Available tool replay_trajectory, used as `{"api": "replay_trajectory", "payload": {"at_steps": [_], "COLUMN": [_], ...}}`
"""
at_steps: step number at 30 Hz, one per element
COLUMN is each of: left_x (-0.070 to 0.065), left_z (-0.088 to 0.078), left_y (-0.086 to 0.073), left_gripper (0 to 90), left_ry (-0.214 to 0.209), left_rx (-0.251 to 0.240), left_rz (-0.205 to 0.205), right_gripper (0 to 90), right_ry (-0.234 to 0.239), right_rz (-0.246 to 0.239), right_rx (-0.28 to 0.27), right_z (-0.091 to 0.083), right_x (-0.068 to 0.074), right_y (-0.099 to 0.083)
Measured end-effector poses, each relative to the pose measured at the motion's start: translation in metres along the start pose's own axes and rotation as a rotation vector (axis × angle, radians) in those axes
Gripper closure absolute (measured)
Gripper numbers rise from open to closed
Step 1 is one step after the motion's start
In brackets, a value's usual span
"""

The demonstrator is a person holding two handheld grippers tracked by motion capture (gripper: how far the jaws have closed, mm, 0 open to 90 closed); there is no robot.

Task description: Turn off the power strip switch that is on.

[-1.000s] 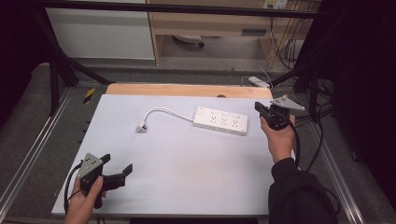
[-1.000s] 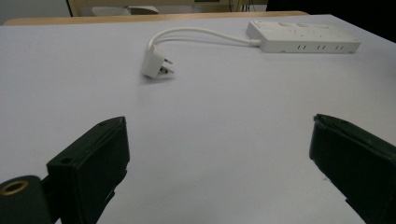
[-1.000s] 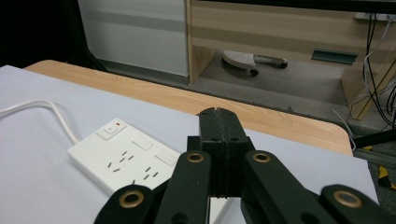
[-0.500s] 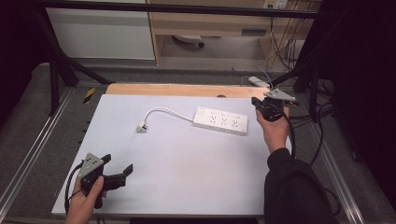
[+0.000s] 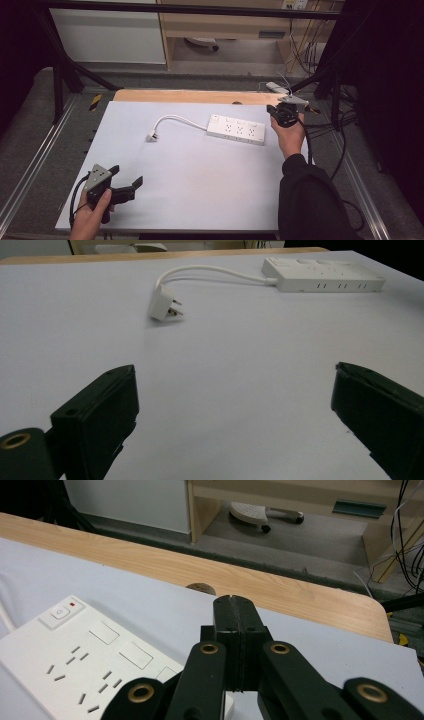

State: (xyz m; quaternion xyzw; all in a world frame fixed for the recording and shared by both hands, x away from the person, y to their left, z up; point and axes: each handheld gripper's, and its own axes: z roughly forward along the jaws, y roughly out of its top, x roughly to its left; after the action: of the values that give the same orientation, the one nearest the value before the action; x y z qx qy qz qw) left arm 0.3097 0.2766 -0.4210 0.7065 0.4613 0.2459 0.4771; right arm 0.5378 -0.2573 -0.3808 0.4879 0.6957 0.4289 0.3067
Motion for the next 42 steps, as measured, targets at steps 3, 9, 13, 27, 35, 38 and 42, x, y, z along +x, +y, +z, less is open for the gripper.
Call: {"api": "replay_trajectory", "payload": {"at_steps": [3,9,13,27,35,38,42], "left_x": [-0.001,-0.001,-0.001,-0.001,-0.001,-0.001,-0.001], "left_z": [0.0,0.0,0.001,0.001,0.001,0.001,0.001], "left_y": [0.0,0.0,0.0,0.0,0.0,0.0,0.0], "left_gripper": [5.2,5.2,5.2,5.2,5.3,5.2,5.2], "left_ry": [-0.001,-0.003,-0.004,-0.007,-0.008,-0.01,-0.01], "left_rx": [0.0,-0.001,-0.002,-0.001,-0.002,-0.002,-0.001], "left_rz": [0.002,0.005,0.003,0.004,0.005,0.006,0.006], "right_gripper": [90.0,90.0,90.0,90.0,90.0,90.0,90.0], "right_ry": [-0.005,-0.006,-0.004,0.003,0.0,0.003,0.007], "right_rz": [0.004,0.009,0.009,0.009,0.012,0.008,0.008], "right_rx": [0.017,0.033,0.044,0.085,0.104,0.112,0.117], "right_z": [0.004,0.009,0.013,0.023,0.025,0.026,0.028], "right_x": [0.0,0.0,0.002,0.006,0.005,0.005,0.006], "right_y": [-0.003,-0.007,-0.009,-0.016,-0.02,-0.022,-0.023]}}
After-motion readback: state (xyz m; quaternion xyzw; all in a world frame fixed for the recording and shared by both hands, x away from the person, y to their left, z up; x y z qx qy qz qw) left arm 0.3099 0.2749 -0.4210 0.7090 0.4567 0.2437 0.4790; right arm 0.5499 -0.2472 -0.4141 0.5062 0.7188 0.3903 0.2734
